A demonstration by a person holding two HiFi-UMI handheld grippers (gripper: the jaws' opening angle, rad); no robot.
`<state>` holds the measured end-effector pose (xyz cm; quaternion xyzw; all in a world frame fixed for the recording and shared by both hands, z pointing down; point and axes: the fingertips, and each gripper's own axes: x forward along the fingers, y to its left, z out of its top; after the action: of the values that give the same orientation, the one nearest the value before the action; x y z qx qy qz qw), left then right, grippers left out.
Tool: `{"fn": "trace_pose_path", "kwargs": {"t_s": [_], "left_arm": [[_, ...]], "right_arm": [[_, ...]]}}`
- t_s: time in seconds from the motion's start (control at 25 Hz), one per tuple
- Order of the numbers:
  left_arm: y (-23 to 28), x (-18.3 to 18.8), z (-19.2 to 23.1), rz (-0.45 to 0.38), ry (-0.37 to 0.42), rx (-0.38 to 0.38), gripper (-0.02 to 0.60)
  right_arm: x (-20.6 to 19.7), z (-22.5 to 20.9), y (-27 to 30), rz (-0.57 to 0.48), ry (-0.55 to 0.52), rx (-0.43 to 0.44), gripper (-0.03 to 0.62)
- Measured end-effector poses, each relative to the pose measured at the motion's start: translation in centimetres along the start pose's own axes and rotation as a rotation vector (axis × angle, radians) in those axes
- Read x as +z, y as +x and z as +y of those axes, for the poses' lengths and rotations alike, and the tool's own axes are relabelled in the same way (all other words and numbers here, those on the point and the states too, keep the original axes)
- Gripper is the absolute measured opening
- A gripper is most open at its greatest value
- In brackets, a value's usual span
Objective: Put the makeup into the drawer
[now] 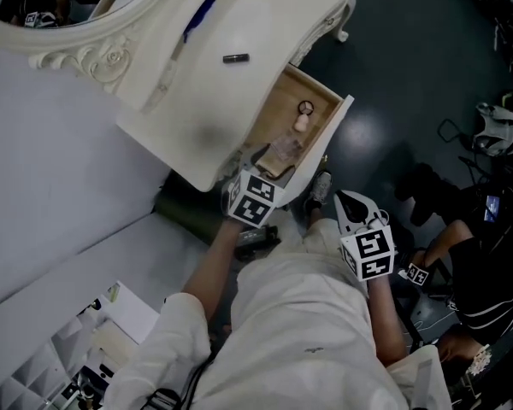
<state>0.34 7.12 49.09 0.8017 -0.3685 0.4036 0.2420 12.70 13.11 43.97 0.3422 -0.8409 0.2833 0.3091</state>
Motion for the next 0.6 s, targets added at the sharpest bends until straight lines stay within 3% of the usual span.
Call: {"fn": "trace_pose_path", "kwargs": {"t_s": [0.2, 0.36, 0.6], "left_arm": [[-4.4, 1.5, 0.2, -0.096, -0.081, 0.035, 0.245], [-7.2, 2.8, 0.2, -0.209, -0.145, -0.004, 0.198], [-11.0, 3.3, 1.6, -0.323, -0.205, 0.002, 0.058]], "right_arm": [[2.5, 0.9, -0.6, -0.056, -0.021, -0.011, 0.012], [4.5, 1.7, -0.7, -0.099, -0.047, -0.016, 0.012], [6.6, 3.4, -0.4, -0.139, -0.083, -0.008, 0.012]]}}
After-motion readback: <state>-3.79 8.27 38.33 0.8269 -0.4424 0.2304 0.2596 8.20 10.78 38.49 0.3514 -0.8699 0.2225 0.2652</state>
